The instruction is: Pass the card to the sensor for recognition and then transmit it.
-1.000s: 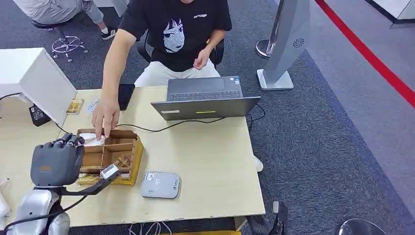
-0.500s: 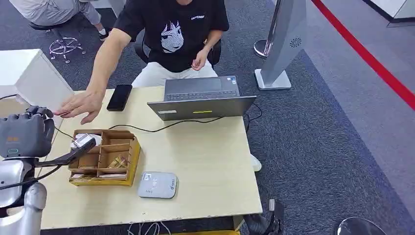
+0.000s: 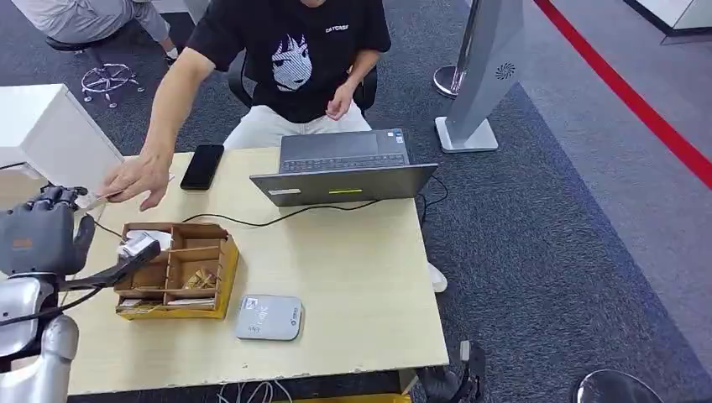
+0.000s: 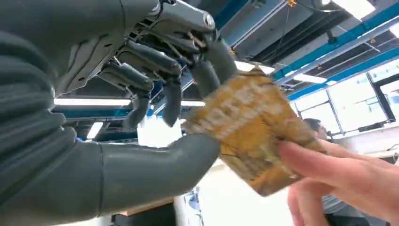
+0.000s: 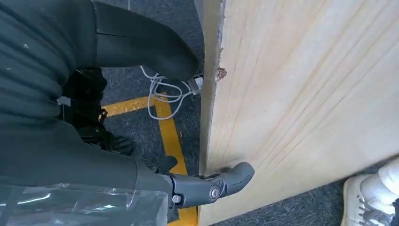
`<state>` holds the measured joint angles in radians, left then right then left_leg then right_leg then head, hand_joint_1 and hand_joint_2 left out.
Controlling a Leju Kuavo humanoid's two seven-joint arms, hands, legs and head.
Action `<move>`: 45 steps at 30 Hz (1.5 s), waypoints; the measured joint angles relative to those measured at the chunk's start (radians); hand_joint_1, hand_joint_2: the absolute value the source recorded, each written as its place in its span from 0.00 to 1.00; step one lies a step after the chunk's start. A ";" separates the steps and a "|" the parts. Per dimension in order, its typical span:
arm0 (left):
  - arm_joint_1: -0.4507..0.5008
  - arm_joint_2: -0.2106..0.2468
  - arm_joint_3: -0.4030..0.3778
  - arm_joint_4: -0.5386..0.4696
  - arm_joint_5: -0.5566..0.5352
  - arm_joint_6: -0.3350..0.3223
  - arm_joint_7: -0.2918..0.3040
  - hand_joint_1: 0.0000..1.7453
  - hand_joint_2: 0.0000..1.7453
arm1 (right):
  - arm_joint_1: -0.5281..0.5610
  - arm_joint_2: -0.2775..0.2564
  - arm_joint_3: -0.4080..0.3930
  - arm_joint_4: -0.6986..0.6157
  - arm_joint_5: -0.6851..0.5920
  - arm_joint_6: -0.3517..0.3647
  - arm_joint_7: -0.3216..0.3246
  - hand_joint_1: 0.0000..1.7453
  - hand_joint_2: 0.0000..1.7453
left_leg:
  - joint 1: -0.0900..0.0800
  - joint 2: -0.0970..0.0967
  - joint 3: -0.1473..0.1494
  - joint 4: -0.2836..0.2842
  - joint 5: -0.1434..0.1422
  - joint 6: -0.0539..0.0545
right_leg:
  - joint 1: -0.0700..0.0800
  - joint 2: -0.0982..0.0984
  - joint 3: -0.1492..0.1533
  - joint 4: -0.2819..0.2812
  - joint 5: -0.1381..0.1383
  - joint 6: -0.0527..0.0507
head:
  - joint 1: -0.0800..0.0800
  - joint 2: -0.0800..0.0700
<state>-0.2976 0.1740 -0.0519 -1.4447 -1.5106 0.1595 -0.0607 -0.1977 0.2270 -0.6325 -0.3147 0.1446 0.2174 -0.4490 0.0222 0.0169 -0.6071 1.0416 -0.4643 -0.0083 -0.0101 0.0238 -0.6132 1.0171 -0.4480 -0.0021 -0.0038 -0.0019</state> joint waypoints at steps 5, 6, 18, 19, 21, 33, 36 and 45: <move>0.099 -0.040 0.026 -0.126 0.054 0.115 -0.047 0.00 1.00 | 0.009 -0.001 0.000 -0.002 -0.011 0.010 -0.016 0.00 1.00 | 0.000 0.001 0.000 0.000 -0.001 -0.001 | 0.000 0.001 -0.001 0.000 0.000 0.000 | 0.000 0.000; 0.121 -0.052 0.029 -0.168 0.061 0.131 -0.054 0.00 1.00 | 0.013 -0.002 0.000 -0.003 -0.015 0.021 -0.020 0.00 1.00 | 0.000 0.001 -0.001 0.000 -0.001 -0.001 | 0.000 0.001 -0.001 0.000 -0.001 0.000 | 0.000 0.000; 0.443 -0.244 0.077 -0.635 0.489 0.330 -0.308 0.00 1.00 | 0.047 -0.003 -0.032 -0.014 -0.100 0.068 -0.056 0.00 1.00 | -0.002 -0.004 -0.002 0.000 -0.006 0.001 | -0.002 -0.003 0.000 -0.001 -0.007 0.006 | 0.001 0.000; 0.477 -0.273 0.101 -0.663 0.584 0.327 -0.363 0.00 1.00 | 0.054 -0.003 -0.046 -0.016 -0.110 0.077 -0.057 0.00 1.00 | -0.002 -0.005 -0.002 0.000 -0.007 0.001 | -0.002 -0.004 0.001 -0.001 -0.007 0.006 | 0.001 0.000; 0.530 -0.326 0.171 -0.695 0.756 0.300 -0.450 0.00 1.00 | 0.070 -0.003 -0.071 -0.021 -0.140 0.108 -0.056 0.00 1.00 | -0.002 -0.008 -0.002 0.000 -0.007 0.002 | -0.002 -0.006 0.001 -0.001 -0.008 0.007 | 0.001 0.000; 0.527 -0.488 0.757 -0.464 1.411 -0.043 -0.593 0.00 1.00 | 0.136 -0.003 -0.328 -0.052 -0.318 0.245 -0.012 0.00 1.00 | -0.002 -0.012 0.001 0.000 -0.009 0.002 | -0.003 -0.011 0.006 -0.002 -0.012 0.007 | 0.002 0.000; 0.522 -0.500 0.810 -0.430 1.414 -0.044 -0.593 0.00 1.00 | 0.141 -0.003 -0.357 -0.058 -0.318 0.243 -0.013 0.00 1.00 | -0.003 -0.014 0.001 0.000 -0.008 0.003 | -0.003 -0.013 0.007 -0.002 -0.012 0.008 | 0.002 0.000; 0.507 -0.512 0.886 -0.352 1.477 -0.035 -0.532 0.00 1.00 | 0.141 -0.003 -0.411 -0.065 -0.326 0.225 0.016 0.00 1.00 | -0.005 -0.016 0.003 0.000 -0.009 0.004 | -0.004 -0.015 0.011 -0.003 -0.013 0.010 | 0.001 0.000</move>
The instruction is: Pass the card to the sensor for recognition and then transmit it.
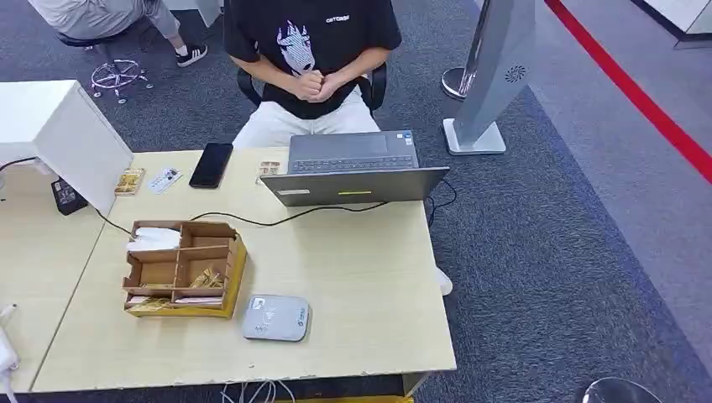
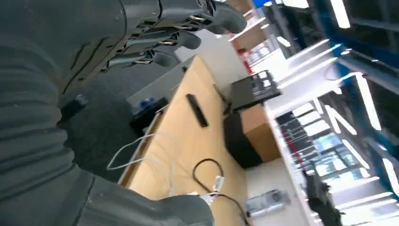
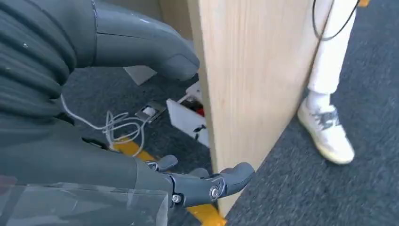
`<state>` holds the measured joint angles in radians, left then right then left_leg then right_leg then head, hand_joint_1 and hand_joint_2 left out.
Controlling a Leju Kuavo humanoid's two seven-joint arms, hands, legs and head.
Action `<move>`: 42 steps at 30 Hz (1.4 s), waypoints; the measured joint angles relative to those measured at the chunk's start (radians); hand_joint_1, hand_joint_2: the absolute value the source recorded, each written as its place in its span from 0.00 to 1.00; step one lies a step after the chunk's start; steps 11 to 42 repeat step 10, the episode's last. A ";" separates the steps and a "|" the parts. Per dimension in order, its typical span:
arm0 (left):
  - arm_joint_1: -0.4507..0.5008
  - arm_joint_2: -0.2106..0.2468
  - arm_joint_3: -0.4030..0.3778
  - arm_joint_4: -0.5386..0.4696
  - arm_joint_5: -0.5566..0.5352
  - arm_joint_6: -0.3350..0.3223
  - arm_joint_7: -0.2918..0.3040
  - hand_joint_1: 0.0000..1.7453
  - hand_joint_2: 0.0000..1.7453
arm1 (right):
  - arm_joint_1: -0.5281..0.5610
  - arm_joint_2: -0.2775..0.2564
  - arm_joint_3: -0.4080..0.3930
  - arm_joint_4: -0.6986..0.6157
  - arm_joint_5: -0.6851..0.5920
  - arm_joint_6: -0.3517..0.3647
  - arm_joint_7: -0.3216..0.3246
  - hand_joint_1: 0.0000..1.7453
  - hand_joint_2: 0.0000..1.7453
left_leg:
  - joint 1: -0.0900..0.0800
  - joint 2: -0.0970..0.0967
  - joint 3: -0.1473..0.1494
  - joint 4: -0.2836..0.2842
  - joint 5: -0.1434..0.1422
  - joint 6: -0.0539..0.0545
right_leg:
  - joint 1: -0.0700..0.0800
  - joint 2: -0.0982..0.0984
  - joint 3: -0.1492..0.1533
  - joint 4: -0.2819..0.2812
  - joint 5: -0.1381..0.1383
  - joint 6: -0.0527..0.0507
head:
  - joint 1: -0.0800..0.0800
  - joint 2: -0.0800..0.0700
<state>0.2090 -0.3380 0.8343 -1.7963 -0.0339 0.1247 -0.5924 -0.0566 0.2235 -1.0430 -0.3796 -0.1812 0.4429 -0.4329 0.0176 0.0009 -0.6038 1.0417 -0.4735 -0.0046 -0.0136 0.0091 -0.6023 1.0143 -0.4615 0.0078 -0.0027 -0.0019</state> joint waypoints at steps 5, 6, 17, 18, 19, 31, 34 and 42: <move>-0.079 0.000 0.127 0.251 0.041 -0.142 0.056 0.00 1.00 | 0.000 0.001 -0.039 0.001 0.015 0.002 0.024 0.00 1.00 | -0.001 -0.001 0.001 0.000 0.000 0.001 | 0.000 -0.001 0.001 0.000 0.000 0.000 | 0.000 0.000; -0.099 0.002 0.167 0.328 0.028 -0.170 0.073 0.00 1.00 | -0.001 0.001 -0.043 0.002 0.026 0.000 0.023 0.00 1.00 | 0.000 -0.001 0.001 0.000 0.000 0.001 | 0.000 -0.001 0.002 0.000 0.000 0.000 | -0.002 0.000; -0.169 0.041 0.270 0.689 -0.070 -0.198 0.095 0.00 1.00 | -0.004 -0.005 -0.071 0.006 0.046 -0.044 0.036 0.00 1.00 | -0.002 -0.001 0.003 0.000 -0.001 0.002 | -0.002 -0.002 0.003 0.000 -0.001 0.001 | -0.001 0.000; -0.169 0.041 0.270 0.689 -0.070 -0.198 0.095 0.00 1.00 | -0.004 -0.005 -0.071 0.006 0.046 -0.044 0.036 0.00 1.00 | -0.002 -0.001 0.003 0.000 -0.001 0.002 | -0.002 -0.002 0.003 0.000 -0.001 0.001 | -0.001 0.000; -0.169 0.041 0.270 0.689 -0.070 -0.198 0.095 0.00 1.00 | -0.004 -0.005 -0.071 0.006 0.046 -0.044 0.036 0.00 1.00 | -0.002 -0.001 0.003 0.000 -0.001 0.002 | -0.002 -0.002 0.003 0.000 -0.001 0.001 | -0.001 0.000; -0.169 0.041 0.270 0.689 -0.070 -0.198 0.095 0.00 1.00 | -0.004 -0.005 -0.071 0.006 0.046 -0.044 0.036 0.00 1.00 | -0.002 -0.001 0.003 0.000 -0.001 0.002 | -0.002 -0.002 0.003 0.000 -0.001 0.001 | -0.001 0.000; -0.169 0.041 0.270 0.689 -0.070 -0.198 0.095 0.00 1.00 | -0.004 -0.005 -0.071 0.006 0.046 -0.044 0.036 0.00 1.00 | -0.002 -0.001 0.003 0.000 -0.001 0.002 | -0.002 -0.002 0.003 0.000 -0.001 0.001 | -0.001 0.000; -0.169 0.041 0.270 0.689 -0.070 -0.198 0.095 0.00 1.00 | -0.004 -0.005 -0.071 0.006 0.046 -0.044 0.036 0.00 1.00 | -0.002 -0.001 0.003 0.000 -0.001 0.002 | -0.002 -0.002 0.003 0.000 -0.001 0.001 | -0.001 0.000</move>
